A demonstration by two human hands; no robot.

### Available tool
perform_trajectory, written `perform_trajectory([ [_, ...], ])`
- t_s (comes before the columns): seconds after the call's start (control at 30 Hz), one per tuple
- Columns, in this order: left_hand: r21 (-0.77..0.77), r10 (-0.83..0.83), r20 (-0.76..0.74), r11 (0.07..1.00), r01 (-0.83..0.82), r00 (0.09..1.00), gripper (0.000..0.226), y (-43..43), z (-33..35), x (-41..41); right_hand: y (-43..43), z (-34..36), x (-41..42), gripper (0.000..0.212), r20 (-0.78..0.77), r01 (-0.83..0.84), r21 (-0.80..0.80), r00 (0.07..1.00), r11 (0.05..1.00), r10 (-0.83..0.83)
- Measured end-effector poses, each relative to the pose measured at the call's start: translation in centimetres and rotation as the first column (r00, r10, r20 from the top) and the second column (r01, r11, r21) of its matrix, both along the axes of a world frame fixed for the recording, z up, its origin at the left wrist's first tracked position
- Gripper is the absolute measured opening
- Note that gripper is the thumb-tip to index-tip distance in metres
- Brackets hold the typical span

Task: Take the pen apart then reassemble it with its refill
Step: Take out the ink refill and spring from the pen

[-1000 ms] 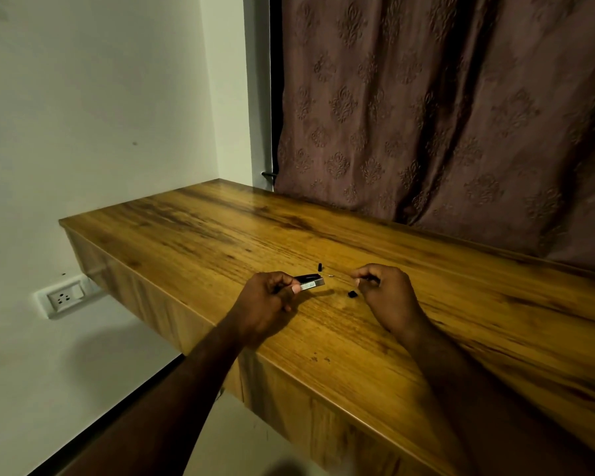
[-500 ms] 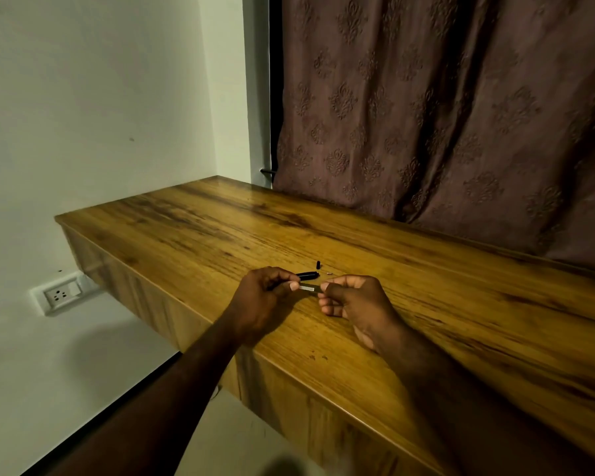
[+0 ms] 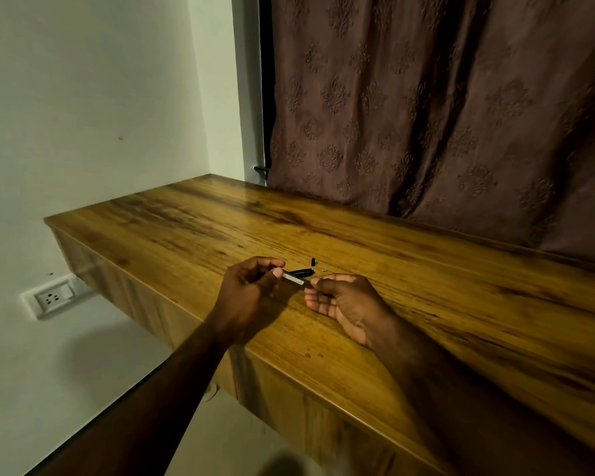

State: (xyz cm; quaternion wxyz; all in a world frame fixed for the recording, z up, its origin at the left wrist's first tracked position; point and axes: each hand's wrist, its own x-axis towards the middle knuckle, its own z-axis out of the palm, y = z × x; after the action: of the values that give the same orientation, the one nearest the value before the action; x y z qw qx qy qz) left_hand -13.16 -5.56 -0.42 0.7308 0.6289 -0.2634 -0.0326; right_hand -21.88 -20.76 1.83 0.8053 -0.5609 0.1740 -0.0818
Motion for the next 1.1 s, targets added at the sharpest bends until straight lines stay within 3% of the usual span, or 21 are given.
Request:
perform_trajectory([
  [0.6,-0.085,-0.065,-0.085,0.995,0.058,0.994,0.021,0.00,0.47,-0.55,-0.24,-0.01,0.35,0.016,-0.003,-0.053,-0.002,0.999,0.999,0.053],
  [0.8,0.026,-0.020,-0.009,0.999,0.021,1.000,0.015,-0.06,0.15,-0.20,-0.35,0.04,0.17,0.008,0.007,-0.064,0.037,0.998,0.997,0.064],
  [1.1,-0.072,-0.070,-0.108,0.995,0.063,0.992,0.020,0.10,0.27,-0.11,0.00,0.23,0.41,0.011,0.028,-0.079,0.143,0.997,0.987,0.075],
])
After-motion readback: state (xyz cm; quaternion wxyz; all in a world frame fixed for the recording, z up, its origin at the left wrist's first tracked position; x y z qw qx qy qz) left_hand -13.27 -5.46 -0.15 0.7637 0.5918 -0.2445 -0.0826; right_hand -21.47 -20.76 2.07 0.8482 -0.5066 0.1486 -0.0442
